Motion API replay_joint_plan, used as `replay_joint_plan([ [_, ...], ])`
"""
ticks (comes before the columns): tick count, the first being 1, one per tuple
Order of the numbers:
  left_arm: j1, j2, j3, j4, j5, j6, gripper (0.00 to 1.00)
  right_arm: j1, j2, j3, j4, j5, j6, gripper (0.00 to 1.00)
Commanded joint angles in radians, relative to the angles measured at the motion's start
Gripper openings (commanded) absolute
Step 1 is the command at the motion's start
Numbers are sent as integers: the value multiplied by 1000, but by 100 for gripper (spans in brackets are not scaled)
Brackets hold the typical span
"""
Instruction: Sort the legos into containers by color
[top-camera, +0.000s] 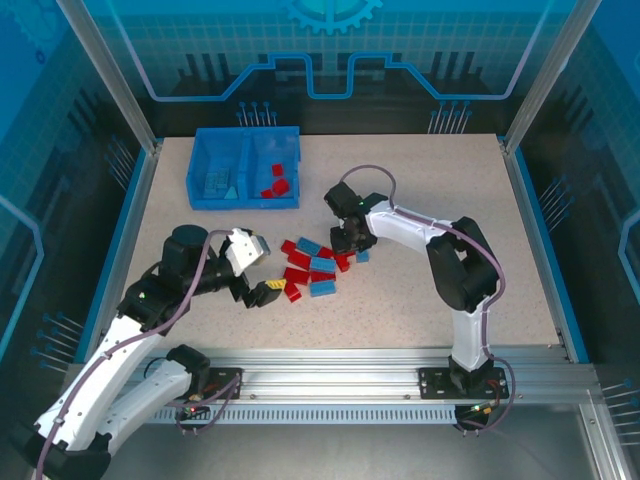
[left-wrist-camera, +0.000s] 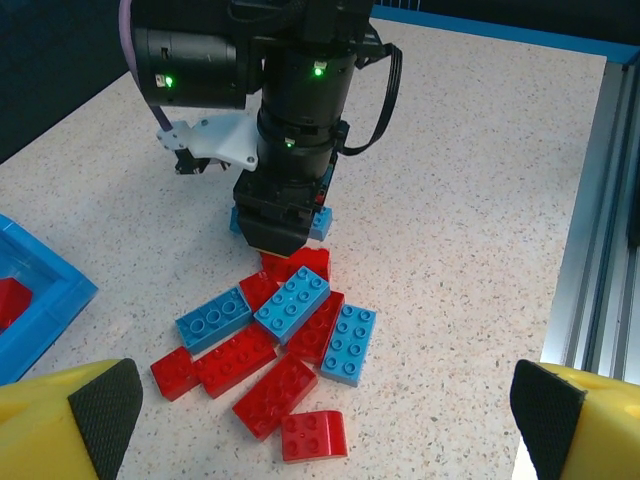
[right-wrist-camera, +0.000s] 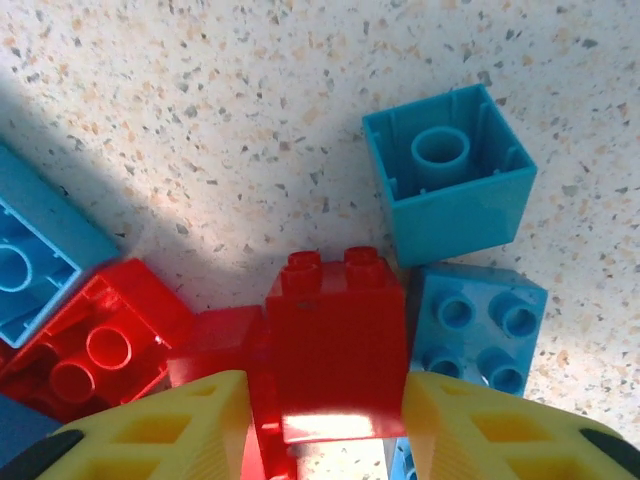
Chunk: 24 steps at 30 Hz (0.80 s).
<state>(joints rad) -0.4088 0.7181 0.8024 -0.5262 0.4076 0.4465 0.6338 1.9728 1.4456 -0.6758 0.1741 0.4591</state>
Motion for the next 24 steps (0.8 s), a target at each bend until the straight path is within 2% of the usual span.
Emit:
replay_joint_plan([
  [1,-3,-6,-8,25,-3,21,99,-20,37,17,-21,13,-4,46],
  [9,-4,-6,-12,26,-7,18,99,-33,73,44,-62,38,-4,43],
  [12,-4,-5,-13,28,-15,18,99,-39,95,70,-65,-19,-25,48],
  [16,-3,-3,-12,26,-19,18,99,-37,134,117,-83,-40,-34,47],
  [19,-4,-3,-13,23,-23,18,99,-44,148,139,-94,-38,-28,42],
  [22,-4,-4,-15,23,-26,18,99,-48,138,148,-102,-40,-21,31],
  [24,-3,-3,-14,23,-26,18,99,-47,106,146,-105,-26,-17,29],
])
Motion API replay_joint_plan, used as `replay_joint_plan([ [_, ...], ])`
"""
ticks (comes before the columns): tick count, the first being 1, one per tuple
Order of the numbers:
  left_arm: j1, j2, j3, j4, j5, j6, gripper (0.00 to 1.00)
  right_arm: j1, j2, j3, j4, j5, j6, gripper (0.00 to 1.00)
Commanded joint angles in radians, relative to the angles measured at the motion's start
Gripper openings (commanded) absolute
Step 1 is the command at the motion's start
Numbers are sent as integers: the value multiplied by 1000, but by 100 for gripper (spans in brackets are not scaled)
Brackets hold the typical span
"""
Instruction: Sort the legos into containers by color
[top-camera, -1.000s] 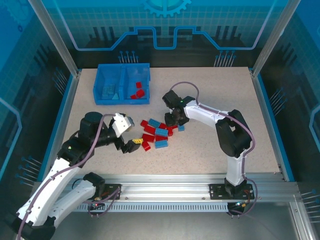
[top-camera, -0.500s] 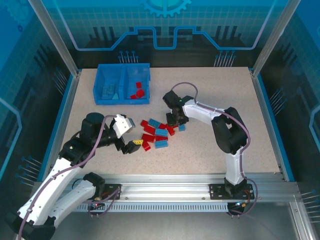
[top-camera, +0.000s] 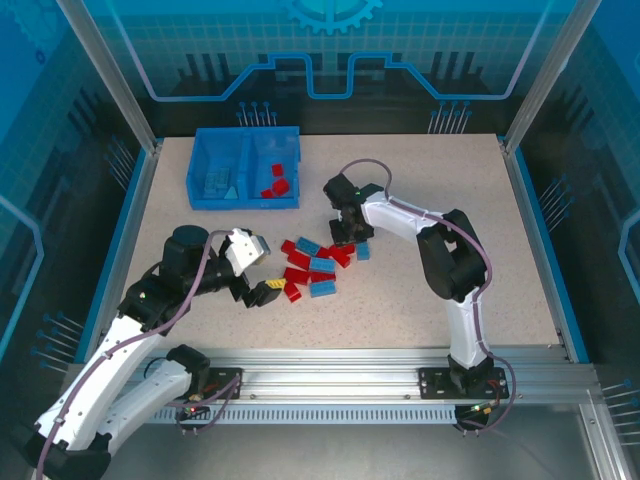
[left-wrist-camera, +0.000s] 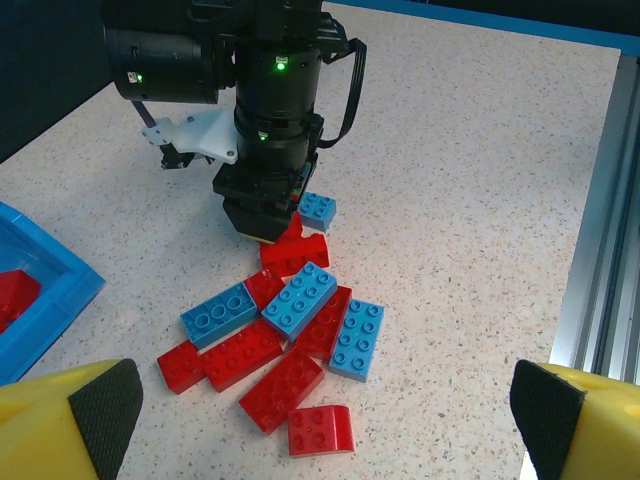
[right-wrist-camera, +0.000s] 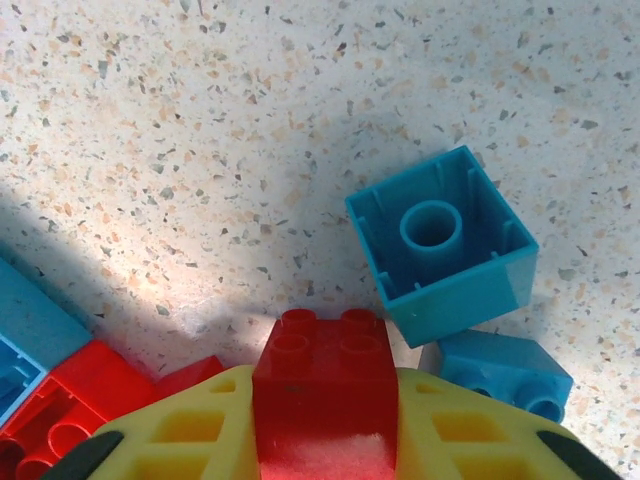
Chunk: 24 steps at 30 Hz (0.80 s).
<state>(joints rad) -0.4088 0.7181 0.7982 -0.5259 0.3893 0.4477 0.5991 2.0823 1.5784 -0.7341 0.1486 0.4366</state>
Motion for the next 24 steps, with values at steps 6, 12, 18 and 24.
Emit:
replay_joint_plan([
  [6,-4,-4,-10,23,-7,18,99,-10,-170,-11,-6,13,-27,30],
  [12,-4,-12,-7,34,-37,9,99,15,-298,19,59,14,-71,31],
  [18,0,-65,-46,143,-260,-85,99,60,-292,123,239,20,-131,31],
  [24,15,-70,-50,198,-609,-225,99,64,-32,447,295,25,-161,31],
])
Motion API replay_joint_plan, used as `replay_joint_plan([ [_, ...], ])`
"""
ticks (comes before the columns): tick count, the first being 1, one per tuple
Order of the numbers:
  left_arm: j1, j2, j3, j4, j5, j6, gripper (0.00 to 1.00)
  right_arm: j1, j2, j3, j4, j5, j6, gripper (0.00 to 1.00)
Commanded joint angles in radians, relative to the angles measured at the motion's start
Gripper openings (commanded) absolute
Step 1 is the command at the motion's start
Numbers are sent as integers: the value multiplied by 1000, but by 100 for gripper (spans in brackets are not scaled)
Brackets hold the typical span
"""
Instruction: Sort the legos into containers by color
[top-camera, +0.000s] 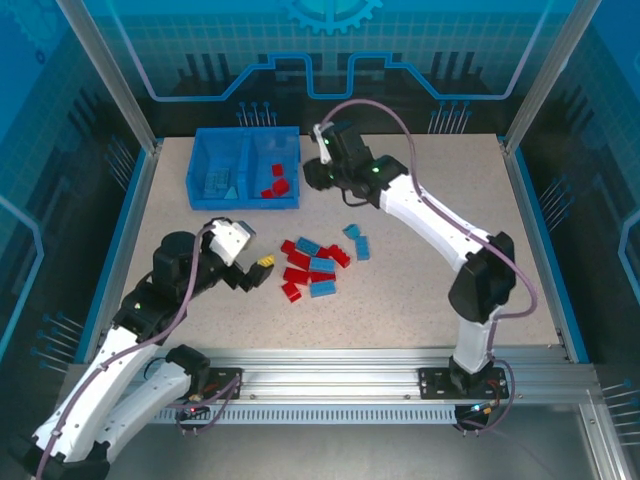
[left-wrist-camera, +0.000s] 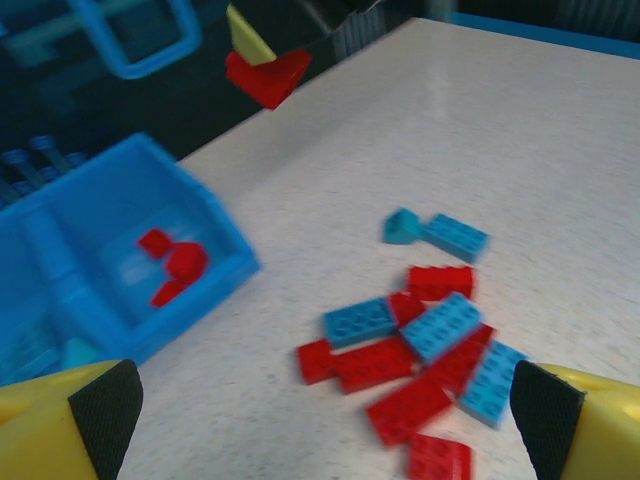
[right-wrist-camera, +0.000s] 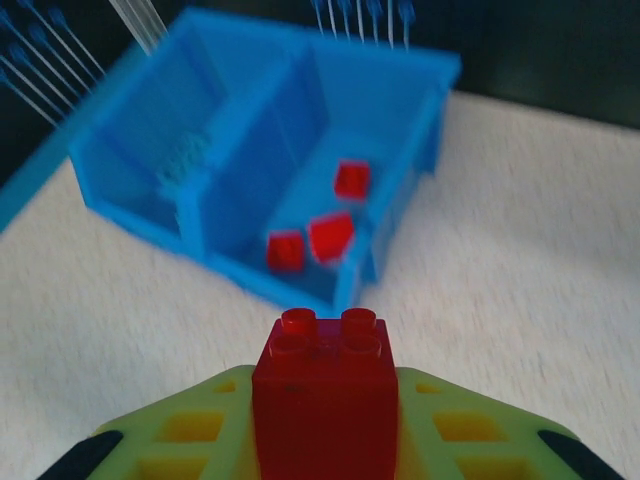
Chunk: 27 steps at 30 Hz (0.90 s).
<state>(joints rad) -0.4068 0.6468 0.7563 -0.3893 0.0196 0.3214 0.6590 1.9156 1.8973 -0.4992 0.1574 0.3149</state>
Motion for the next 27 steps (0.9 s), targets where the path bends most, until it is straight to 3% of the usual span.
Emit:
replay_joint_plan([
  [1,22,10,-2,57,-274,-108,99,3,184,189,51,16,-46,31],
  [5,77,31,20,44,-355,-169,99,16,403,478,5,18,-86,30],
  [11,146,29,33,29,-334,-193,99,47,727,888,-43,27,-176,31],
  [18,146,14,29,18,-331,-180,99,60,822,921,93,24,-173,39],
  [22,146,16,25,20,-337,-173,99,67,817,923,101,8,-158,57],
  [27,146,19,19,24,-343,-170,99,74,743,922,33,-39,-144,56],
])
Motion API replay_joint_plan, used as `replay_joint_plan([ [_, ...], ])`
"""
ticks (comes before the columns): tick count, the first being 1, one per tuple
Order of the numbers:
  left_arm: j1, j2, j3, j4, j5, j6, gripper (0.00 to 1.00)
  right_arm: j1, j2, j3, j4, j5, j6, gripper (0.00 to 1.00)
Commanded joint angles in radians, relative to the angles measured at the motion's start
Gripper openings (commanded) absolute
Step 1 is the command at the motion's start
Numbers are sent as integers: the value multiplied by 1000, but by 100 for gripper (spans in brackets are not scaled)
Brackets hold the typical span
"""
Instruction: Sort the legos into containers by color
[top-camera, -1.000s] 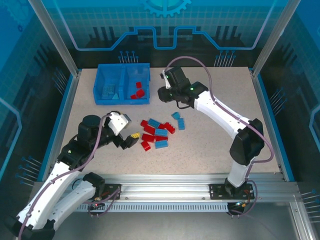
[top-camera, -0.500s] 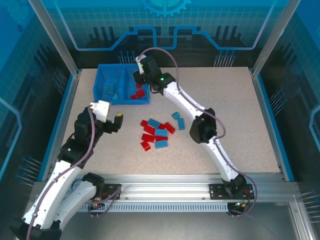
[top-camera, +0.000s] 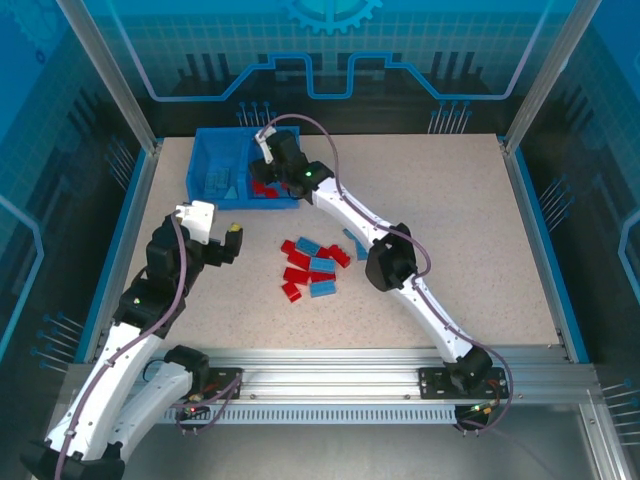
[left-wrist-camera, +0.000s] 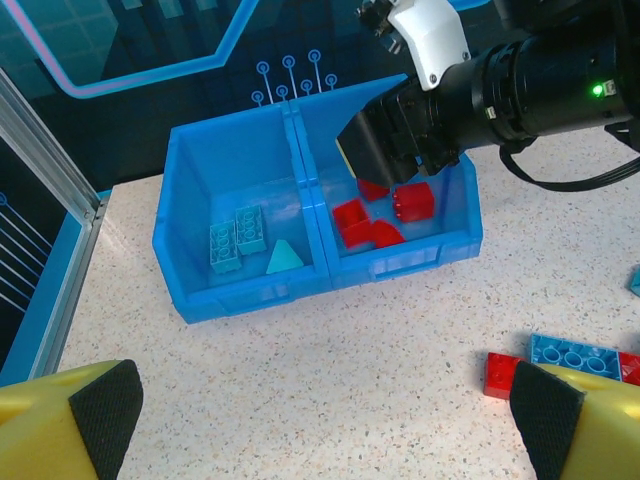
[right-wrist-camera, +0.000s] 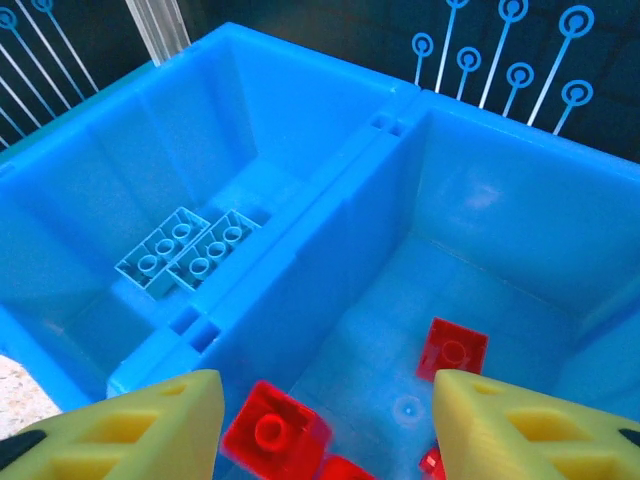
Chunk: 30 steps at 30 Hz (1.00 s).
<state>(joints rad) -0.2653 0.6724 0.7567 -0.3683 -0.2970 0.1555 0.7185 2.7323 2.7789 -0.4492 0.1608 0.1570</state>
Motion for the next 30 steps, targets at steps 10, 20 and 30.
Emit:
replay_joint_plan([
  [10,4,40,18,20,-27,-67,99,12,-675,-576,-104,-229,-11,65],
  [20,-50,302,272,-264,220,-428,99,-34,-1375,-1463,-31,-210,89,81],
  [30,-404,708,329,-219,172,-647,99,-229,-1689,-1819,-130,-332,308,100],
])
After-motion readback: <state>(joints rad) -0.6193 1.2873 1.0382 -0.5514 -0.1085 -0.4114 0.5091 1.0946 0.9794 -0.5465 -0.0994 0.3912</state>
